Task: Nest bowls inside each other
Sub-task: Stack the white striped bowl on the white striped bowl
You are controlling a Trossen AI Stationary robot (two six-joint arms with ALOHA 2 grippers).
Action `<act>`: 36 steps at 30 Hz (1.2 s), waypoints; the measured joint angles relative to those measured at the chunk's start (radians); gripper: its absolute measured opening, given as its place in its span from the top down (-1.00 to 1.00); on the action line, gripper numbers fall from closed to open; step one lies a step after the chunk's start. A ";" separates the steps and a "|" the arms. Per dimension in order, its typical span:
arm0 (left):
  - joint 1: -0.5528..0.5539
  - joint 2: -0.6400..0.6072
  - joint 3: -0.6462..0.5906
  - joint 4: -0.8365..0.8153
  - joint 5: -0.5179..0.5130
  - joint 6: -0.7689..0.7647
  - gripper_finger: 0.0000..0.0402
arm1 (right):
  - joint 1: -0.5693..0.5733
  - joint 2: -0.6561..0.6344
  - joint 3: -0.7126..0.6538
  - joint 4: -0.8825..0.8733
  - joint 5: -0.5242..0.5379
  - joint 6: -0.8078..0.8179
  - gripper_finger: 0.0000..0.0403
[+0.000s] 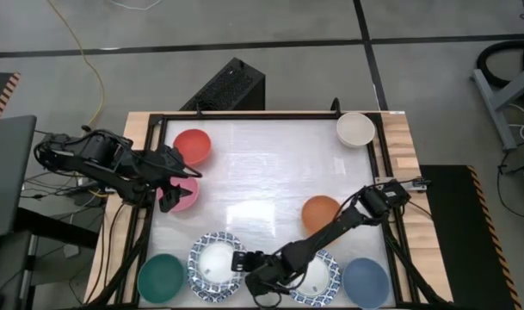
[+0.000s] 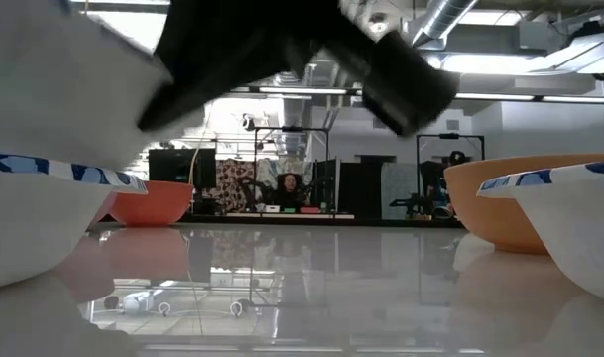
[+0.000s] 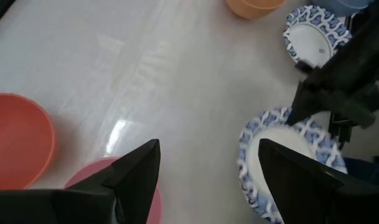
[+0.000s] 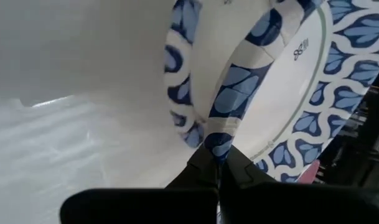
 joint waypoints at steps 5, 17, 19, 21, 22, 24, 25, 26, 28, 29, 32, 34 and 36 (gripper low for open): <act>0.000 0.000 0.000 0.001 -0.006 0.026 -0.30 | 0.011 -0.004 0.000 -0.017 -0.018 0.011 0.97; 0.000 0.000 0.000 0.002 -0.025 0.029 -0.30 | 0.011 -0.005 0.001 0.036 -0.080 0.017 0.87; 0.000 0.000 0.000 0.002 -0.025 0.027 -0.30 | 0.013 -0.005 0.000 0.059 -0.085 0.033 0.80; 0.000 0.000 0.000 0.002 -0.025 0.027 -0.30 | 0.012 -0.005 0.000 0.083 -0.098 0.064 0.74; 0.000 0.000 0.000 0.002 -0.025 0.026 -0.30 | 0.011 -0.005 0.000 0.092 -0.105 0.085 0.71; 0.000 0.001 0.000 0.002 -0.025 0.022 -0.30 | 0.007 -0.005 0.000 0.102 -0.108 0.125 0.65; 0.000 0.000 0.000 0.002 -0.025 0.020 -0.30 | 0.004 -0.005 0.000 0.103 -0.109 0.140 0.62; 0.000 0.000 0.000 0.002 -0.025 0.020 -0.30 | 0.004 -0.005 0.000 0.103 -0.109 0.155 0.59; 0.000 0.001 0.000 0.002 -0.025 0.020 -0.30 | 0.001 -0.005 0.000 0.106 -0.109 0.186 0.52; 0.000 0.001 0.000 0.002 -0.025 0.020 -0.30 | -0.003 -0.005 0.000 0.108 -0.109 0.201 0.48; 0.000 0.000 -0.001 0.002 -0.025 0.020 -0.30 | -0.004 -0.005 0.000 0.120 -0.108 0.255 0.33; 0.000 0.000 -0.001 0.002 -0.025 0.020 -0.30 | -0.004 -0.005 0.000 0.120 -0.108 0.289 0.22; 0.000 0.000 -0.001 0.002 -0.025 0.020 -0.30 | -0.003 -0.005 0.000 0.118 -0.108 0.321 0.10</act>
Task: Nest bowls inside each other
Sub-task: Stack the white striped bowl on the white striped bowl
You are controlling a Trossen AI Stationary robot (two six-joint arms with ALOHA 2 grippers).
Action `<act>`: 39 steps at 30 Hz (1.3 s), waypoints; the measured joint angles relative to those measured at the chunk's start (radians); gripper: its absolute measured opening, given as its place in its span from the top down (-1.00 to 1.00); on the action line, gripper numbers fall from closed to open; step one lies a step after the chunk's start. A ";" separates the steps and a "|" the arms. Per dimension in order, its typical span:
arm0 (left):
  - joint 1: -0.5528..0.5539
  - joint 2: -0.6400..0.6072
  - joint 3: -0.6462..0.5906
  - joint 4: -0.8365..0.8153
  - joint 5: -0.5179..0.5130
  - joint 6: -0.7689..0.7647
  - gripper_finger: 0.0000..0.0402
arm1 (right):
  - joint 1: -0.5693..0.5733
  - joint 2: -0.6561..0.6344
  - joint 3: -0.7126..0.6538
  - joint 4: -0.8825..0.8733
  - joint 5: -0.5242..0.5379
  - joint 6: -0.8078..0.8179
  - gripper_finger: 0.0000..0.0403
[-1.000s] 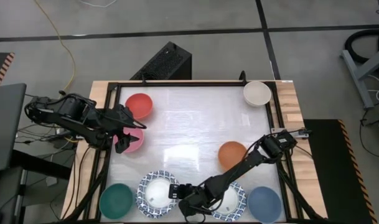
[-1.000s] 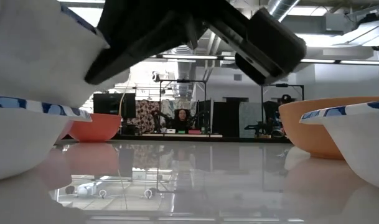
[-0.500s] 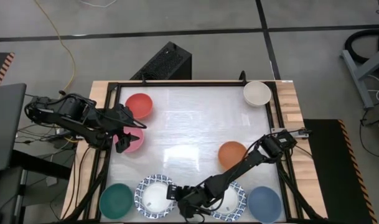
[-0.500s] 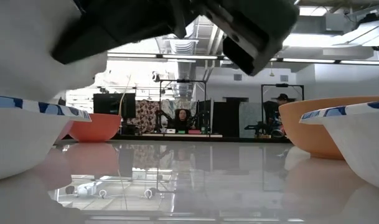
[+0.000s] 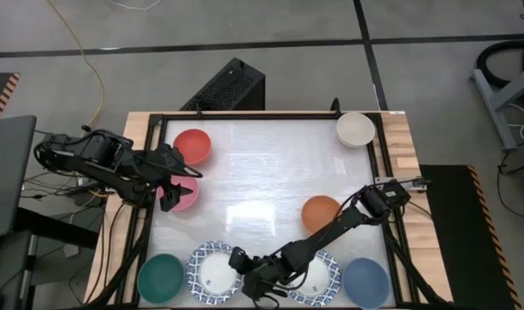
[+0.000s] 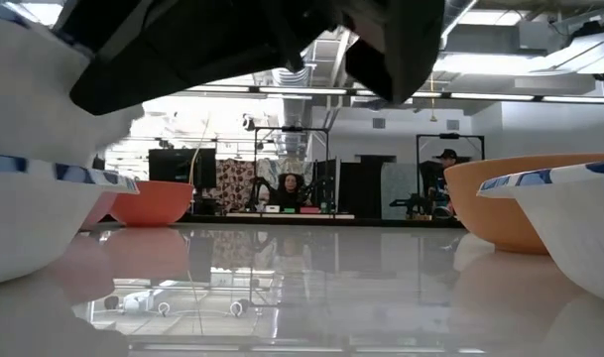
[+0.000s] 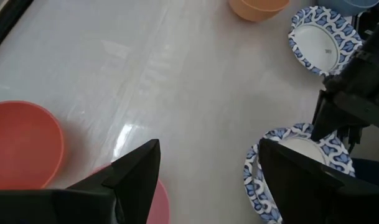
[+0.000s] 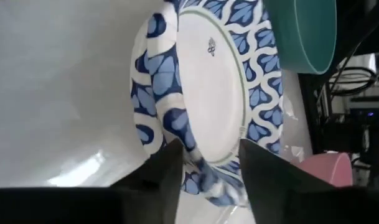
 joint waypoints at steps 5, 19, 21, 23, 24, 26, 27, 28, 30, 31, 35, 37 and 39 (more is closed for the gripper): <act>0.000 0.000 0.000 0.000 0.000 0.000 -0.30 | 0.010 0.000 0.000 0.000 0.003 0.048 -0.13; 0.000 0.000 0.000 0.000 0.001 0.007 -0.30 | 0.019 -0.175 0.000 -0.287 0.048 0.721 -0.20; 0.000 0.000 0.000 0.000 0.001 0.012 -0.30 | 0.028 -0.224 0.000 -0.432 0.034 0.919 -0.19; 0.000 0.000 0.000 0.000 0.006 0.025 -0.30 | 0.040 -0.271 0.000 -0.564 -0.028 1.059 -0.18; 0.000 0.000 0.000 0.000 0.006 0.033 -0.30 | 0.047 -0.292 0.000 -0.634 -0.062 1.106 -0.18; 0.000 0.000 0.000 0.000 0.006 0.042 -0.30 | 0.053 -0.320 0.000 -0.725 -0.135 1.168 -0.18; 0.000 0.000 0.000 0.000 0.006 0.042 -0.30 | 0.056 -0.331 0.000 -0.755 -0.172 1.179 -0.17; 0.000 0.000 0.000 0.001 0.006 0.042 -0.30 | 0.057 -0.339 0.000 -0.776 -0.205 1.181 -0.17; 0.000 0.000 0.000 0.007 0.006 0.045 -0.30 | 0.054 -0.344 0.000 -0.795 -0.264 1.155 -0.17; 0.000 0.000 0.000 0.009 0.006 0.045 -0.30 | 0.051 -0.339 0.000 -0.800 -0.294 1.127 -0.16; 0.000 0.000 0.000 0.008 0.006 0.035 -0.30 | 0.025 -0.292 -0.017 -0.817 -0.378 1.010 -0.16; 0.000 0.000 0.000 0.008 0.006 0.033 -0.30 | 0.010 -0.263 -0.029 -0.813 -0.395 0.960 -0.16; 0.000 0.000 0.000 0.008 0.006 0.033 -0.30 | -0.009 -0.238 -0.030 -0.813 -0.399 0.908 -0.16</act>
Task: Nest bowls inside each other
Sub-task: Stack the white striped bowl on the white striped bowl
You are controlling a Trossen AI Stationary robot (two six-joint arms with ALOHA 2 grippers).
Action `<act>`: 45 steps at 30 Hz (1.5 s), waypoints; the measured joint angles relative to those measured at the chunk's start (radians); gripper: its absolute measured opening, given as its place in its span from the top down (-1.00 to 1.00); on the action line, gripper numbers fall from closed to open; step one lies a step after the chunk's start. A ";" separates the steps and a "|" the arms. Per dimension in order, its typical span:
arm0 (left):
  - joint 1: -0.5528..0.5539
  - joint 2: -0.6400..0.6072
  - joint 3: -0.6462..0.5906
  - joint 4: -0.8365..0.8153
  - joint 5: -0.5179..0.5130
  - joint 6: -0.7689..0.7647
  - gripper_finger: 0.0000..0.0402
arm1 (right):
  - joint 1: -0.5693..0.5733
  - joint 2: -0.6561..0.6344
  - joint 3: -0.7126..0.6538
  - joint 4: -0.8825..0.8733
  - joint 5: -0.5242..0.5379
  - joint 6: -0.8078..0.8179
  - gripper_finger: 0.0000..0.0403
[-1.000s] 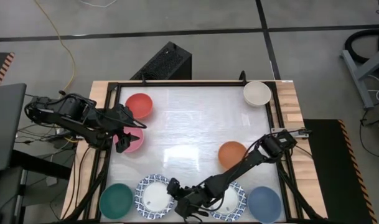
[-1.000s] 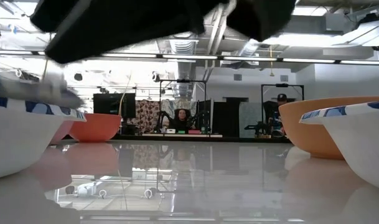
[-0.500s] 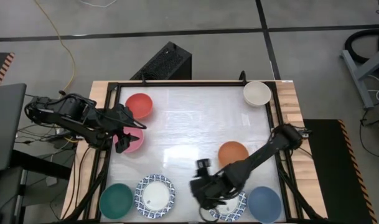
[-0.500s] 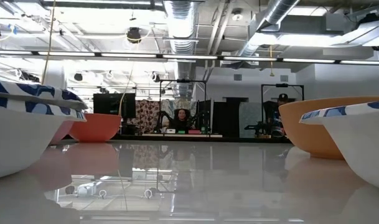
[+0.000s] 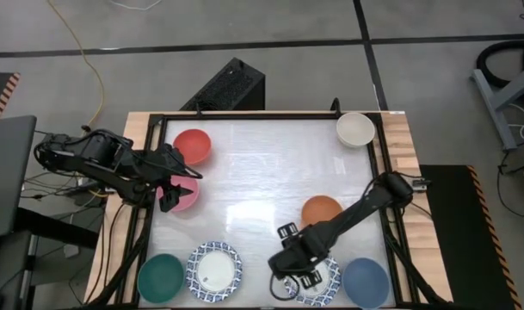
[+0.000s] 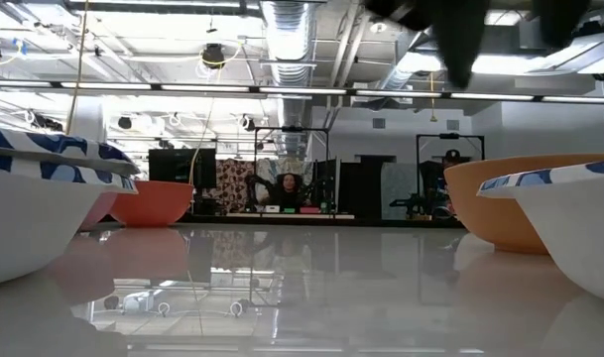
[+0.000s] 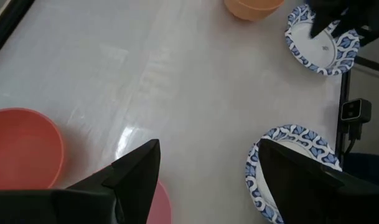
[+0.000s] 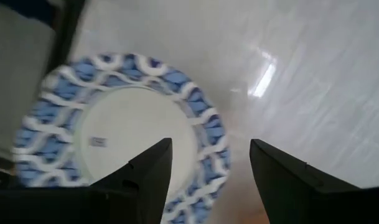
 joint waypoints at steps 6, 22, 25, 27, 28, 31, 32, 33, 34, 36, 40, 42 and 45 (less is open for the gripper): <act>0.000 0.000 0.000 0.000 -0.001 -0.018 -0.30 | -0.039 0.077 0.001 0.017 -0.058 -0.127 -0.16; 0.000 0.000 0.000 -0.008 -0.009 -0.019 -0.30 | -0.051 0.154 -0.010 0.007 -0.107 -0.216 0.12; 0.000 0.000 0.000 -0.009 -0.009 -0.019 -0.30 | -0.051 0.154 -0.010 -0.002 -0.109 -0.213 0.42; 0.000 0.000 0.000 -0.009 -0.009 -0.018 -0.30 | -0.053 0.154 -0.010 -0.008 -0.128 -0.213 0.64; 0.000 0.000 0.000 -0.009 -0.009 -0.018 -0.30 | -0.055 0.154 -0.010 -0.008 -0.141 -0.213 0.75; 0.000 0.000 0.000 -0.009 -0.009 -0.018 -0.30 | -0.059 0.154 -0.010 -0.007 -0.176 -0.189 0.94; 0.000 0.000 0.000 -0.009 -0.009 -0.018 -0.30 | -0.061 0.154 -0.010 -0.007 -0.177 -0.169 0.93; 0.000 0.000 0.000 -0.009 -0.009 -0.018 -0.30 | -0.063 0.152 -0.010 -0.008 -0.177 -0.149 0.92; 0.000 0.000 0.000 -0.009 -0.009 -0.018 -0.30 | -0.064 0.149 -0.010 -0.009 -0.177 -0.132 0.91; 0.000 0.000 0.000 -0.009 -0.009 -0.018 -0.30 | -0.069 0.143 -0.006 -0.014 -0.177 -0.097 0.91; 0.000 0.000 0.000 -0.009 -0.009 -0.018 -0.30 | -0.091 0.132 0.045 -0.058 -0.177 -0.004 0.97; 0.000 0.000 0.000 -0.009 -0.009 -0.018 -0.30 | -0.107 0.132 0.084 -0.086 -0.177 0.054 0.97; 0.000 0.000 0.000 -0.009 -0.009 -0.018 -0.30 | -0.134 0.132 0.141 -0.093 -0.177 0.151 0.96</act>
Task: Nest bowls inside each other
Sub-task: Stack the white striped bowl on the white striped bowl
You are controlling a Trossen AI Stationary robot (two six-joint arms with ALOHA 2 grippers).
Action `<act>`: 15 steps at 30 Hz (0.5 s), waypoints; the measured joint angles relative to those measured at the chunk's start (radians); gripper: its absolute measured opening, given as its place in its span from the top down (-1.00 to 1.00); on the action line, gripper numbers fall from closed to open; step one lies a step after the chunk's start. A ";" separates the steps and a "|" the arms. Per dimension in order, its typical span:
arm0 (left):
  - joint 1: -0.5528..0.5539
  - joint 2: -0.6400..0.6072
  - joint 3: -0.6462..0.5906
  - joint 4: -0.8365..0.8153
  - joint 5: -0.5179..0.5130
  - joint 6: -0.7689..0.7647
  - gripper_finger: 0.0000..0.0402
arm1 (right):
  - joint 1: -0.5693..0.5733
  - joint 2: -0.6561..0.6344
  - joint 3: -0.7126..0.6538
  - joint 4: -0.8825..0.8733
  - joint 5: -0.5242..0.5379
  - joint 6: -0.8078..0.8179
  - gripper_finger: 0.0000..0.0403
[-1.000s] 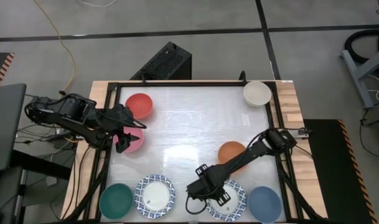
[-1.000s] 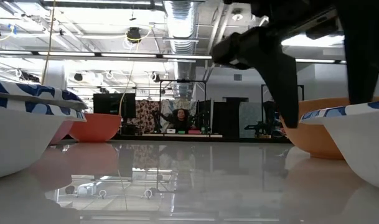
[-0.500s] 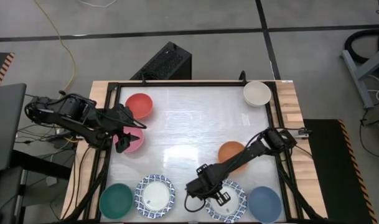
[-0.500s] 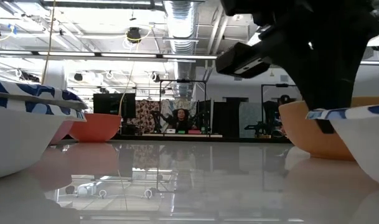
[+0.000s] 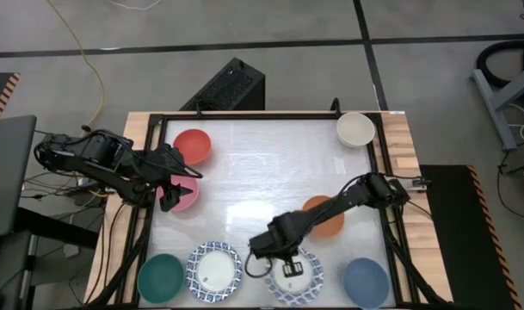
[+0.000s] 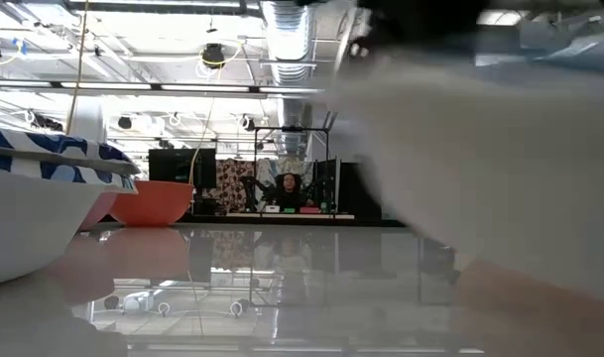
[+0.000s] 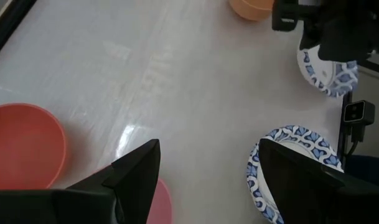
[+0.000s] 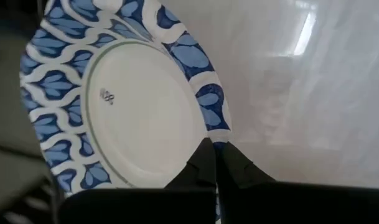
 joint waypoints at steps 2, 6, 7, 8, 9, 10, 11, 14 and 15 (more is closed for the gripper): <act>0.000 0.000 0.000 -0.001 0.000 0.001 -0.30 | -0.018 0.000 0.044 0.003 0.001 0.076 0.96; 0.000 0.000 0.000 -0.002 -0.012 0.001 -0.30 | -0.054 0.000 0.132 0.002 0.020 0.286 0.96; 0.000 0.000 0.000 -0.003 -0.017 0.001 -0.30 | -0.064 0.000 0.157 0.002 0.021 0.342 0.96; 0.000 0.000 0.000 -0.003 -0.021 0.001 -0.30 | -0.071 0.000 0.180 0.003 0.022 0.397 0.96; 0.000 0.000 0.000 -0.003 -0.024 0.001 -0.30 | -0.079 0.000 0.201 0.008 0.022 0.448 0.96; 0.000 0.000 0.000 -0.003 -0.025 0.001 -0.30 | -0.087 0.000 0.222 0.020 0.022 0.490 0.96; 0.000 0.000 0.000 -0.005 -0.027 0.001 -0.30 | -0.093 0.000 0.240 0.040 0.025 0.522 0.96; 0.000 0.000 0.000 -0.022 -0.037 0.000 -0.30 | -0.093 -0.001 0.267 0.149 0.042 0.604 0.96; 0.000 0.000 0.000 -0.029 -0.045 -0.001 -0.30 | -0.089 -0.001 0.267 0.205 0.054 0.631 0.96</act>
